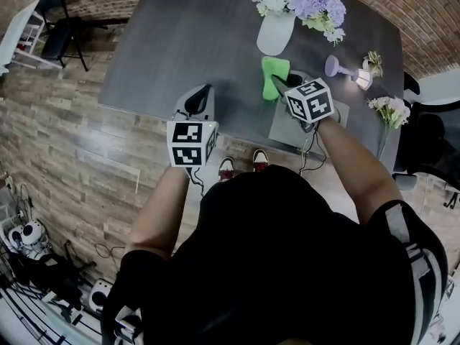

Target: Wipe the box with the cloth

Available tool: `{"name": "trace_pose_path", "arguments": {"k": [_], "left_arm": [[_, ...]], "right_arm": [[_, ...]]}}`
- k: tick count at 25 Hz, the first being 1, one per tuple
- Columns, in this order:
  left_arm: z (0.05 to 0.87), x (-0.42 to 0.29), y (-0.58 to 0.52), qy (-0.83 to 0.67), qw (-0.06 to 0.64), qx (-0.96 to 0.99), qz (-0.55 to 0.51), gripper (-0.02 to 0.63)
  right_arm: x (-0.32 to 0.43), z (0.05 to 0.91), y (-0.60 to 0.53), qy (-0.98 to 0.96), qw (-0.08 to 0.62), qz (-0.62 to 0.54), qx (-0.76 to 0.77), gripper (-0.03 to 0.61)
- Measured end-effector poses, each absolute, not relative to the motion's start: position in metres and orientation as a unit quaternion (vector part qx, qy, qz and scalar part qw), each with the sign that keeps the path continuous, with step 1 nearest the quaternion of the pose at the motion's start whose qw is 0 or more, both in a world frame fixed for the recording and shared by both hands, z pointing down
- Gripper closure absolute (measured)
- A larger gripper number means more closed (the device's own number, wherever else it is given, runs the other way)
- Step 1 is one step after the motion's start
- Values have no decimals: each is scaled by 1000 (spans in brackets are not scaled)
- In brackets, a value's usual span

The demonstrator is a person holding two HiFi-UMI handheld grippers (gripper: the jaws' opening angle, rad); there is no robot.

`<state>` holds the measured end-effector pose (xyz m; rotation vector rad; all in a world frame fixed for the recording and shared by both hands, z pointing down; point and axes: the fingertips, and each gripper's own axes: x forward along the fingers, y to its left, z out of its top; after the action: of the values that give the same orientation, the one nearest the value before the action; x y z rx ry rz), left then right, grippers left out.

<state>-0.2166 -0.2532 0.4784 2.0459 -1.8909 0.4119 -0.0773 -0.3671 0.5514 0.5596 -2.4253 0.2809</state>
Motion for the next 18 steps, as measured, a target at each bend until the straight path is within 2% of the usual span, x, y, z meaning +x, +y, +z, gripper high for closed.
{"name": "trace_pose_path", "arguments": {"k": [18], "left_arm": [[474,-193,-256,-687,166,690,152,606]], "right_arm": [[-27,556,-416,-911,308,124,246,535]]}}
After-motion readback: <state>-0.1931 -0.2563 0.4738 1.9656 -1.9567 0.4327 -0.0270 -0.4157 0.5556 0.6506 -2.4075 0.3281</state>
